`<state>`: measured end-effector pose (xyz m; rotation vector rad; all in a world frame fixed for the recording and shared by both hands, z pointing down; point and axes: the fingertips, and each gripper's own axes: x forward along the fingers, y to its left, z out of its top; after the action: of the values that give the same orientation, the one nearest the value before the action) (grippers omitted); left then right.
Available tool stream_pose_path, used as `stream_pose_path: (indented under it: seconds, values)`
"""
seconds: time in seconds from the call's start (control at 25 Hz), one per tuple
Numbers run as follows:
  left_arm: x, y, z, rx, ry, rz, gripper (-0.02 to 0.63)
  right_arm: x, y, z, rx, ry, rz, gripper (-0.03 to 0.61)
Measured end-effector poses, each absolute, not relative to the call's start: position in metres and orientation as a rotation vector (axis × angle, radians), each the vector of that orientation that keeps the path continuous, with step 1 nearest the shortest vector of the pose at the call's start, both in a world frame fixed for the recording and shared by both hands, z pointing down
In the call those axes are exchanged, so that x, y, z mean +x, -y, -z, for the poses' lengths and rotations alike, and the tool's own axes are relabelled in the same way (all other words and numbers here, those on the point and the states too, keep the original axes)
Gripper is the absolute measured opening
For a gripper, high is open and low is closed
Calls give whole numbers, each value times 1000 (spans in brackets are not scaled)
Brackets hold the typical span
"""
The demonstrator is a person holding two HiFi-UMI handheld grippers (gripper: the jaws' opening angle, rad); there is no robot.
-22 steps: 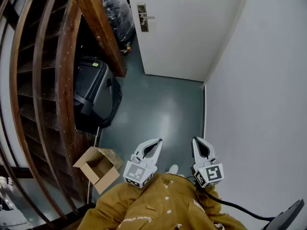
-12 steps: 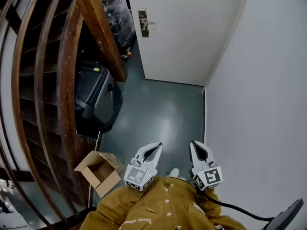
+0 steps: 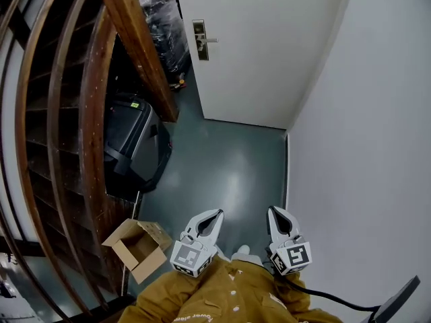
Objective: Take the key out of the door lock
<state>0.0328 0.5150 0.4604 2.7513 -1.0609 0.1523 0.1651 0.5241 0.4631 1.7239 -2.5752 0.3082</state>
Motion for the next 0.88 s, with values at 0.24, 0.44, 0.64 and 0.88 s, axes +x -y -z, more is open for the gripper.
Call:
stream_pose_path:
  seconds: [0.24,0.44,0.64,0.88]
  values:
    - [13,-455,-470,2686,1111,-145,-2,136,-458,-468,1579,2613,-300,6]
    - [-15,-364,-475,2687,1123,-130,-2,105,-362,-471,1535,2624,-269,6]
    - [-58,-266,-462,2700,1129,-113,-2,80,-257,-458,1610,2593,-248,6]
    - [-84,-174,-459,2689,1130,-128,-2,66,-164,-450,1637,2574,-275,6]
